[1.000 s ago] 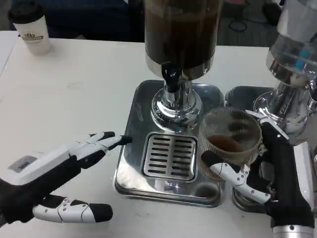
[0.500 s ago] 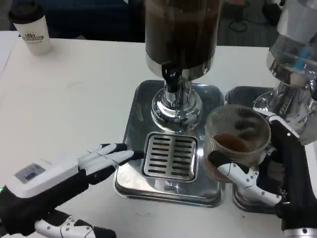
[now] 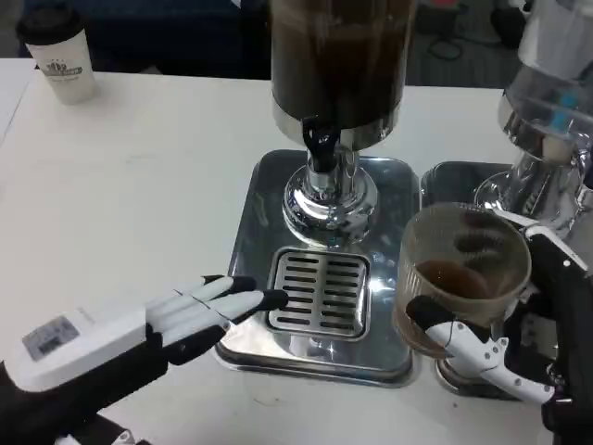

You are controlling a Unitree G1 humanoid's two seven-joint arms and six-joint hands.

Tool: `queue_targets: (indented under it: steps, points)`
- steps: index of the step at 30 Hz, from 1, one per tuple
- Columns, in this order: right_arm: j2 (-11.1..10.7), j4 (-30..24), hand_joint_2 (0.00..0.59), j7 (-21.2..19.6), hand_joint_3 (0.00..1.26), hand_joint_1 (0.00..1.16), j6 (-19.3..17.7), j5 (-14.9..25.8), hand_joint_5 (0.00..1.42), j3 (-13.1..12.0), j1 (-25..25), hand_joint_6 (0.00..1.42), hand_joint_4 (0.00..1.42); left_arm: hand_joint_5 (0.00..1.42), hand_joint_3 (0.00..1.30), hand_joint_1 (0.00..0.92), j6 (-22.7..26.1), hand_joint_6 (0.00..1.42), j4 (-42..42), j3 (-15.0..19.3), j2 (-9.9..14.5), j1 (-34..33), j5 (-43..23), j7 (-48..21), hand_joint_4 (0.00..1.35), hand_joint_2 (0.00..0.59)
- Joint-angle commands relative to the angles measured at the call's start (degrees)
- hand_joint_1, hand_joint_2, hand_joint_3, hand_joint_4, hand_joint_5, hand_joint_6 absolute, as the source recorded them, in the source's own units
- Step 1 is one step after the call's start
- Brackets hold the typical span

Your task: Grasp the cup under the faucet to collect the drink, then remove the cup.

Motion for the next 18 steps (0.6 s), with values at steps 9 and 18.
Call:
queue_targets:
  steps: [9,18]
  points:
    - [0.43,-6.28,0.158,0.66,0.76,0.94,-1.62,2.39,1.00,-0.44,4.62,1.31,0.82,0.00,0.05,0.000,-0.88,0.00,-4.77,0.01,2.88,3.78,-4.09,-0.93,0.00,0.047]
    - [0.33,-8.02,0.160,1.52,0.76,0.95,-1.73,3.09,1.00,-0.39,6.42,1.31,0.83,0.00,0.05,0.000,-1.00,0.00,-5.65,0.05,3.26,4.90,-4.85,-0.97,0.00,0.047]
